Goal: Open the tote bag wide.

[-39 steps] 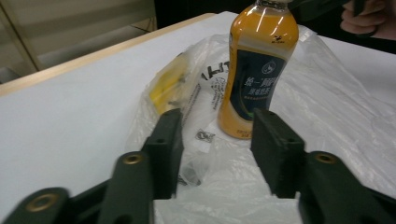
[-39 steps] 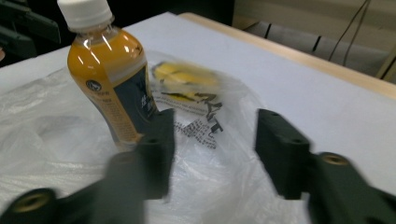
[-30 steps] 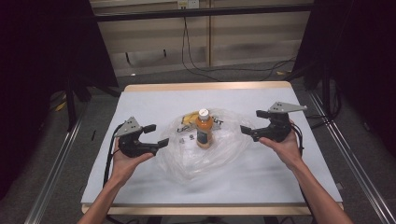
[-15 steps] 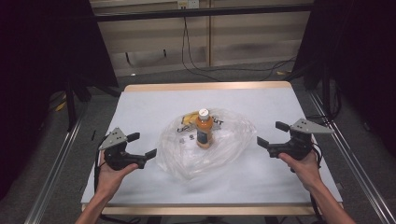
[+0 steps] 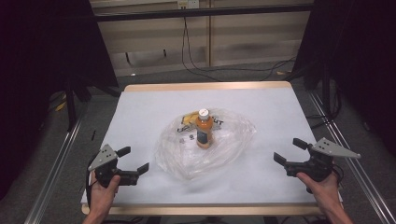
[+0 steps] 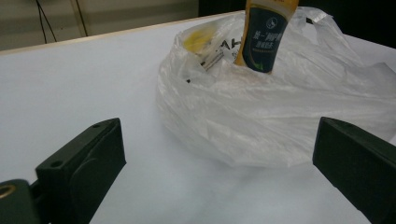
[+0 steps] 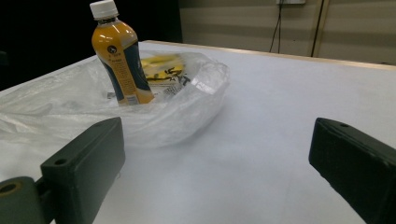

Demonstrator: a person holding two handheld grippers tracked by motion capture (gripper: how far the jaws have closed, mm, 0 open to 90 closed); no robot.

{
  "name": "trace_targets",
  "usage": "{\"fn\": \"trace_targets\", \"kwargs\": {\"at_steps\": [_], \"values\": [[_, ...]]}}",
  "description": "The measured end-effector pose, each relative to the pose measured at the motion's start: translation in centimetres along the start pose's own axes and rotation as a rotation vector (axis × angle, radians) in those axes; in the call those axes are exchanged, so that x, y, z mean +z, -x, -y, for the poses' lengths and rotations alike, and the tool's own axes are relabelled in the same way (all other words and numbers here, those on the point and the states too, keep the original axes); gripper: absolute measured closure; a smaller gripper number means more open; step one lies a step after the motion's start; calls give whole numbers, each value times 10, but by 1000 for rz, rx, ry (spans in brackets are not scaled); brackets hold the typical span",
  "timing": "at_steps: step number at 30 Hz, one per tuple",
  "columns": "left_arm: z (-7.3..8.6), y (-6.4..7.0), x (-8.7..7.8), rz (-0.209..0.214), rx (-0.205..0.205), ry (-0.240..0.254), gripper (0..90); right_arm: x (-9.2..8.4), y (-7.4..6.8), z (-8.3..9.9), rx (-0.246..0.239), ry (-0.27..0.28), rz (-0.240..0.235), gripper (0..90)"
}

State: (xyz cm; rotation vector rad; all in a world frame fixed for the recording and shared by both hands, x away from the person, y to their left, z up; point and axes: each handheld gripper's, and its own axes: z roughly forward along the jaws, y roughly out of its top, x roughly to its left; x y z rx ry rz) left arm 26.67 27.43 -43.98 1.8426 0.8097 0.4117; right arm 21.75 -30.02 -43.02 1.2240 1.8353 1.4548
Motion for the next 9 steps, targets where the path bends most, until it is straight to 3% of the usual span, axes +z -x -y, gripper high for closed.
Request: {"fn": "trace_targets", "kwargs": {"at_steps": [2,4,7,9], "values": [[7,1,-2,-7,-3,10,22,-7,1,7,16,14,16,40],[13,0,-3,-10,-21,-10,29,-11,1,15,39,10,22,42],[17,0,-8,-27,-4,-5,25,-15,2,18,43,13,25,43],[17,0,-9,-40,-15,6,25,-13,3,18,32,15,41,44]]}}
